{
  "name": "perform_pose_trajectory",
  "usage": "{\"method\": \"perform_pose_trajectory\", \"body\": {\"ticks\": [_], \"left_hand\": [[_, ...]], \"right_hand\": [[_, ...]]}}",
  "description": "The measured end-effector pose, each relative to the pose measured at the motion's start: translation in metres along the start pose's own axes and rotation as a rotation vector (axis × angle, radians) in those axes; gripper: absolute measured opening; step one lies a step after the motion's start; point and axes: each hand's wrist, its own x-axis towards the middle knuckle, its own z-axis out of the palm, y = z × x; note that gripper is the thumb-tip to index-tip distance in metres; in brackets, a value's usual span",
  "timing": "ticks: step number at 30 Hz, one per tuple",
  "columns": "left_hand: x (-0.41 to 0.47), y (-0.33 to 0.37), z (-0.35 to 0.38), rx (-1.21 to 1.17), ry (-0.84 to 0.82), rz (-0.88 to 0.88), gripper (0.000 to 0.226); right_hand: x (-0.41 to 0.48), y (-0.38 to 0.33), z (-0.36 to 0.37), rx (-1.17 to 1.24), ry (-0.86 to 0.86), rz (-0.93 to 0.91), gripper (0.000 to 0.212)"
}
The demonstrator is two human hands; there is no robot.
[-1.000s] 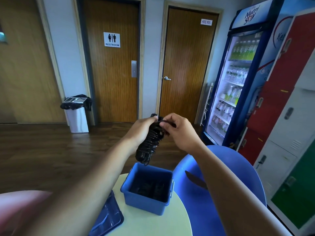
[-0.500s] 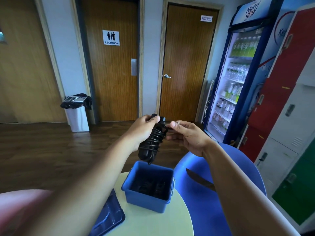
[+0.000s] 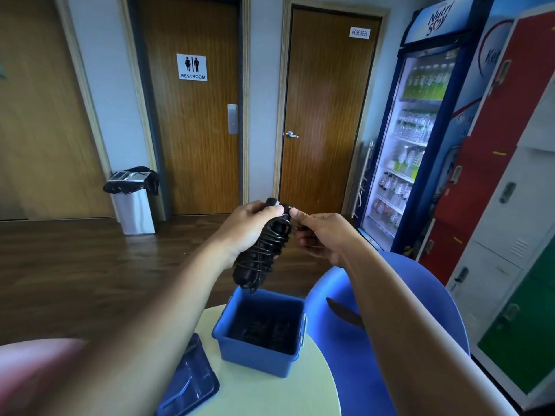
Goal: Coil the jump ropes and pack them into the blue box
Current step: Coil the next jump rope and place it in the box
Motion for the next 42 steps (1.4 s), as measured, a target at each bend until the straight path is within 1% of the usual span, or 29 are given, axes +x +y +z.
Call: {"method": "perform_pose_trajectory", "body": {"ticks": [2,6,9,13,16,19,21,24,29,32,37,39,42], "left_hand": [[0.000,0.002,-0.003,-0.022,-0.025,-0.001,0.019],[-0.001,0.007,-0.001,-0.067,-0.076,-0.030,0.018],[-0.002,0.006,0.001,-0.085,-0.095,-0.045,0.015],[-0.007,0.003,0.000,-0.003,-0.124,-0.031,0.009],[-0.010,0.003,0.001,0.038,-0.141,0.008,0.016],[-0.011,0.002,-0.001,0.074,-0.116,0.023,0.025],[-0.011,0.000,-0.002,0.074,-0.097,0.022,0.028],[-0.012,-0.003,-0.004,0.073,-0.051,0.061,0.029],[-0.012,0.003,0.000,0.120,-0.040,0.131,0.025],[-0.014,0.008,0.003,0.138,-0.024,0.171,0.024],[-0.013,0.011,0.008,0.180,0.033,0.241,0.016],[-0.013,0.014,0.010,0.237,0.026,0.263,0.014],[-0.012,0.018,0.012,0.279,0.049,0.301,0.011]], "right_hand": [[0.002,0.002,0.001,0.011,-0.012,-0.035,0.030],[0.005,-0.002,0.008,0.012,0.021,-0.262,0.027],[0.005,-0.005,0.010,-0.077,0.055,-0.381,0.028],[0.006,-0.006,0.011,-0.073,0.024,-0.391,0.025],[0.006,-0.011,0.014,-0.048,0.014,-0.410,0.025],[0.006,-0.015,0.016,-0.154,0.049,-0.414,0.028],[0.008,-0.013,0.014,-0.198,0.038,-0.383,0.029],[0.007,-0.014,0.012,-0.150,-0.007,-0.370,0.029],[0.005,-0.012,0.019,-0.156,0.089,-0.436,0.036],[0.005,-0.016,0.016,-0.089,0.060,-0.404,0.037],[0.003,-0.023,0.009,0.057,-0.029,-0.182,0.034],[0.005,-0.019,0.006,0.107,-0.033,-0.092,0.028],[0.006,-0.008,0.009,0.191,-0.006,-0.031,0.027]]}}
